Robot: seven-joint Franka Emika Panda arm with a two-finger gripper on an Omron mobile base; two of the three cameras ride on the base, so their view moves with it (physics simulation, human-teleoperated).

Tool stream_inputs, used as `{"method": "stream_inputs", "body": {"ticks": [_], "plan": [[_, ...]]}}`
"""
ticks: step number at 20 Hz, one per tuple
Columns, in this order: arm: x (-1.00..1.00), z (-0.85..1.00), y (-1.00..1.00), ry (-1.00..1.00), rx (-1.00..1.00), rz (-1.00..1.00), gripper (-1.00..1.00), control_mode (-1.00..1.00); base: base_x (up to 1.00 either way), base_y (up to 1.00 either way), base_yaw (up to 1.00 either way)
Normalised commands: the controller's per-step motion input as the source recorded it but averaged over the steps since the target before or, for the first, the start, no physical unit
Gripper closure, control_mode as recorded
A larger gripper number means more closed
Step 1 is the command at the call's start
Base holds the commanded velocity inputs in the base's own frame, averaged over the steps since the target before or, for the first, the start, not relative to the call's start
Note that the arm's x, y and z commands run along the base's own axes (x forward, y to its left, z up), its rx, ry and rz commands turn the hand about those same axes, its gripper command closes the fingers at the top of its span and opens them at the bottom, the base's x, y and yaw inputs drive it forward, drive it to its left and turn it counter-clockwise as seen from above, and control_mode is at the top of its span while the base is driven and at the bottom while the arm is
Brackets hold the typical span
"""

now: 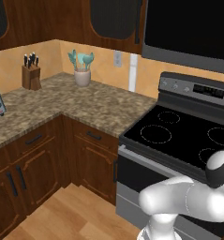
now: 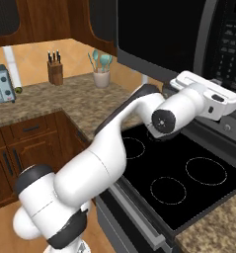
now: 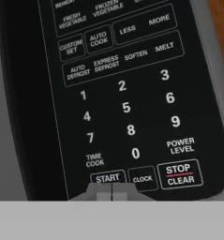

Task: Pick the sweet potato from the sink and place it in the bowl. Then pick the bowl and place it in the microwave. Then close the microwave door and press the start button.

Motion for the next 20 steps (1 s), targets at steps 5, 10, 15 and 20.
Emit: {"method": "stream_inputs", "body": {"ticks": [5,10,15,20], "plan": [[0.28,-0.04,-0.04,0.00,0.00,0.00,1.00,-1.00,0.00,0.00,0.00],[0.41,-0.07,-0.37,0.00,0.00,0.02,1.00,-1.00,0.00,0.00,0.00],[0.61,-0.22,-0.36,0.02,0.00,0.14,1.00,-1.00,0.00,0.00,0.00],[0.50,-0.20,-0.29,0.03,0.01,0.21,1.00,-1.00,0.00,0.00,0.00]]}}
